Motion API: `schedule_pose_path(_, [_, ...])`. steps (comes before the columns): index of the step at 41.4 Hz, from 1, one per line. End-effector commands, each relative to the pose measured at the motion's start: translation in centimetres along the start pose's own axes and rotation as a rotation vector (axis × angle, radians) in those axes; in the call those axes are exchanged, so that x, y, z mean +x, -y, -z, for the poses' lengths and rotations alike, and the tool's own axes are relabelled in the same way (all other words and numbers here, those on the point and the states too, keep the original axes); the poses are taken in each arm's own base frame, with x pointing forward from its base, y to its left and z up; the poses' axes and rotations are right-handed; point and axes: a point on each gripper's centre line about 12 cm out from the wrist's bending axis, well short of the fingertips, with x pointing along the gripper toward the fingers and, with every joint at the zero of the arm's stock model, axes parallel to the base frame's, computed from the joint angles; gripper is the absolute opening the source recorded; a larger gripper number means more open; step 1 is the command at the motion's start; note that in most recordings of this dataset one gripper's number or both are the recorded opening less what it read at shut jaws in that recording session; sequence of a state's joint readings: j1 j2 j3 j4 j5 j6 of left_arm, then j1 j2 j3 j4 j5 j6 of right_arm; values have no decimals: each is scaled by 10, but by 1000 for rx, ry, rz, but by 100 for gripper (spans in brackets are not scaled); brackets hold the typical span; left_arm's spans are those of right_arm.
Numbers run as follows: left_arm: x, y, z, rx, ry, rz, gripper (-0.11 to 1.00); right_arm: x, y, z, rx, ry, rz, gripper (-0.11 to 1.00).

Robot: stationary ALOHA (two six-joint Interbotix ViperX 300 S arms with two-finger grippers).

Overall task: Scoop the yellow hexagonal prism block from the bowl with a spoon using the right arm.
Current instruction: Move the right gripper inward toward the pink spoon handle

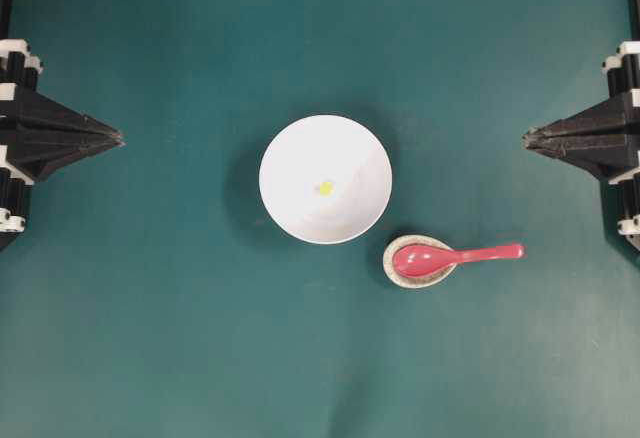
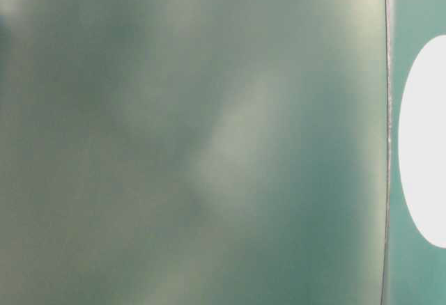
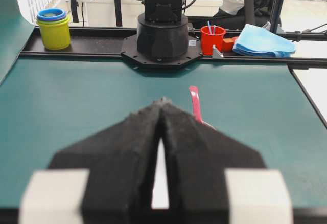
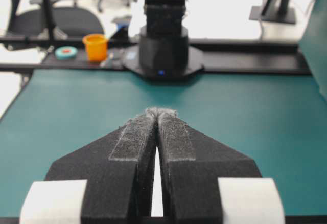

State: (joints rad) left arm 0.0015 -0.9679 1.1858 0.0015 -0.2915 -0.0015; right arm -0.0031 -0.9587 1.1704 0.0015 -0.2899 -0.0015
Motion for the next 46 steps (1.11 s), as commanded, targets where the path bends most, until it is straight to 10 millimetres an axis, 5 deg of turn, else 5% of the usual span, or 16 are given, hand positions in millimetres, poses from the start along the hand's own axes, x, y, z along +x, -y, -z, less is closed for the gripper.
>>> schedule_pose_path(1, [4,0,-14,5,35,0,-1,2,0,-10,8,25,0,0])
schedule_pose_path(3, [4,0,-15,5,38,0,6,5,0,-11,8,-3,0,0])
schedule_pose_path(31, [5,0,-13,5,31,0,3,8,1,-5,100,-101,12,2])
schedule_pose_path(46, [2,0,-12,3,5,0,3,8,0,4,97,-172,11,47])
